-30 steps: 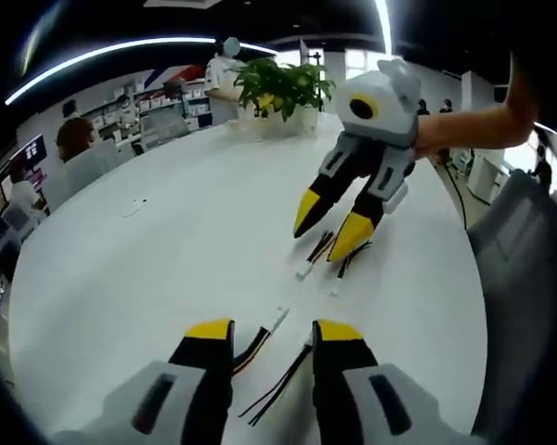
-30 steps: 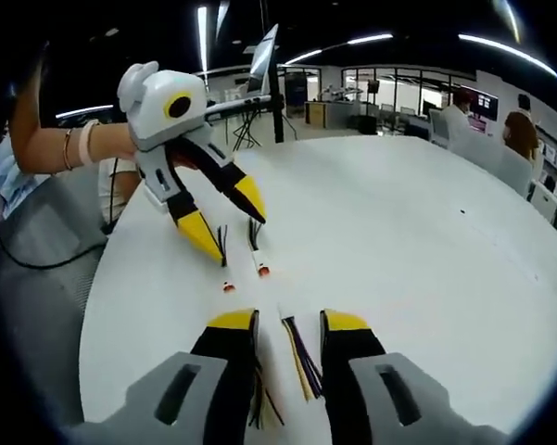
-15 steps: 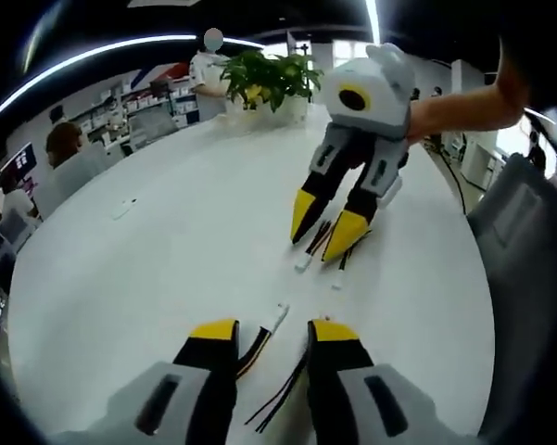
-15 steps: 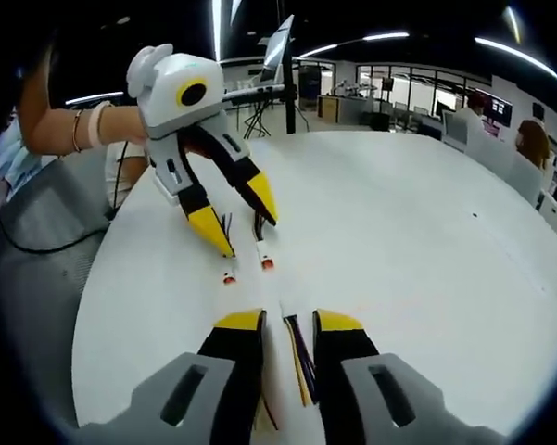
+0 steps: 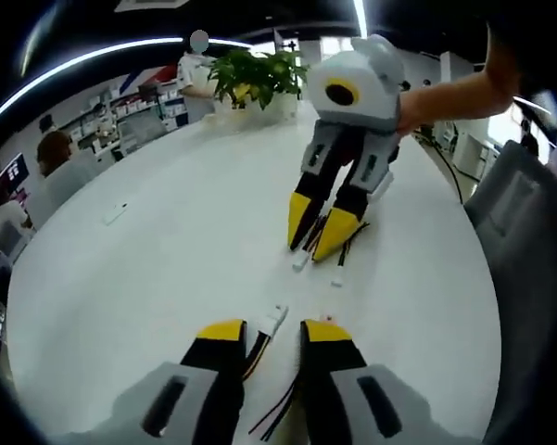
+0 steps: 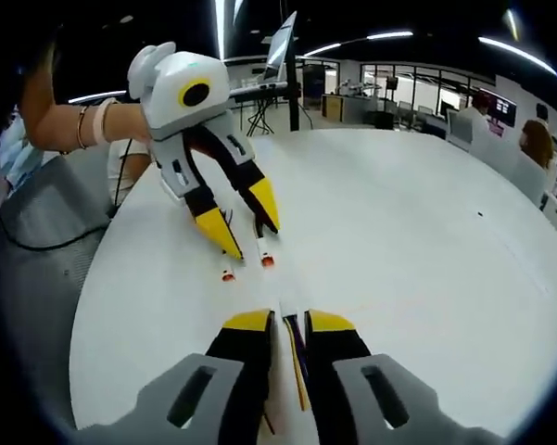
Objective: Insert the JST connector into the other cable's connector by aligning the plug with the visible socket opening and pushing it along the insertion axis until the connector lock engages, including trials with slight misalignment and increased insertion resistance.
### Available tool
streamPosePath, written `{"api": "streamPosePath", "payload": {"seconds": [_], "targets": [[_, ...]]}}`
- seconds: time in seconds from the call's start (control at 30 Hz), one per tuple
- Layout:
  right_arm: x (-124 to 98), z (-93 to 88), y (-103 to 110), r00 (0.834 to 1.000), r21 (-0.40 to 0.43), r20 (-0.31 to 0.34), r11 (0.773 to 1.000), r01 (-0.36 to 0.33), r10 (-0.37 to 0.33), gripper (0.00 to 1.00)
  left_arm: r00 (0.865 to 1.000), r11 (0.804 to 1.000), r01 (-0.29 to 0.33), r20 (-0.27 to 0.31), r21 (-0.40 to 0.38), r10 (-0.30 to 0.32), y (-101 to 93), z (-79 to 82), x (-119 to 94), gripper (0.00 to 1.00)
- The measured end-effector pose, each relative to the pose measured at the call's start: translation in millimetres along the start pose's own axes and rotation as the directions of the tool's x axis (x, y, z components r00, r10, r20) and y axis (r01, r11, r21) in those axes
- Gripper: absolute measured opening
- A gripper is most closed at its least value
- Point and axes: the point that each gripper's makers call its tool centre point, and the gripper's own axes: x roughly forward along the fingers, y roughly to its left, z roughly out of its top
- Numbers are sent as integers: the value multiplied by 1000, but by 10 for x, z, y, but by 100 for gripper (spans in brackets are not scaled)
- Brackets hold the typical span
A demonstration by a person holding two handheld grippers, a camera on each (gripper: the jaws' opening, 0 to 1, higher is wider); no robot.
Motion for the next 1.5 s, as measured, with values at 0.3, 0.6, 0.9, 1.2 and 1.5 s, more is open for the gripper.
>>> {"api": "streamPosePath", "payload": {"seconds": [0.3, 0.6, 0.9, 1.2, 1.5], "targets": [[18, -24, 14, 1000, -20, -12, 1000, -7, 7, 8, 1000, 1000, 7, -1, 11, -7, 9, -20, 27, 15], [23, -33, 7, 1000, -32, -15, 999, -4, 3, 6, 1000, 999, 25, -4, 47, -25, 4, -25, 69, 12], [36, -40, -19, 1000, -42, -15, 999, -10, 10, 5, 999, 996, 41, 6, 75, -41, -15, 2, 98, 7], [25, -28, -1, 1000, -50, -16, 999, -19, 18, 5, 998, 994, 61, 15, 93, -62, -3, 12, 122, 3], [20, -22, 12, 999, -65, -17, 997, -38, 37, 5, 997, 991, 72, 28, 111, -76, 31, 12, 129, 0]]}}
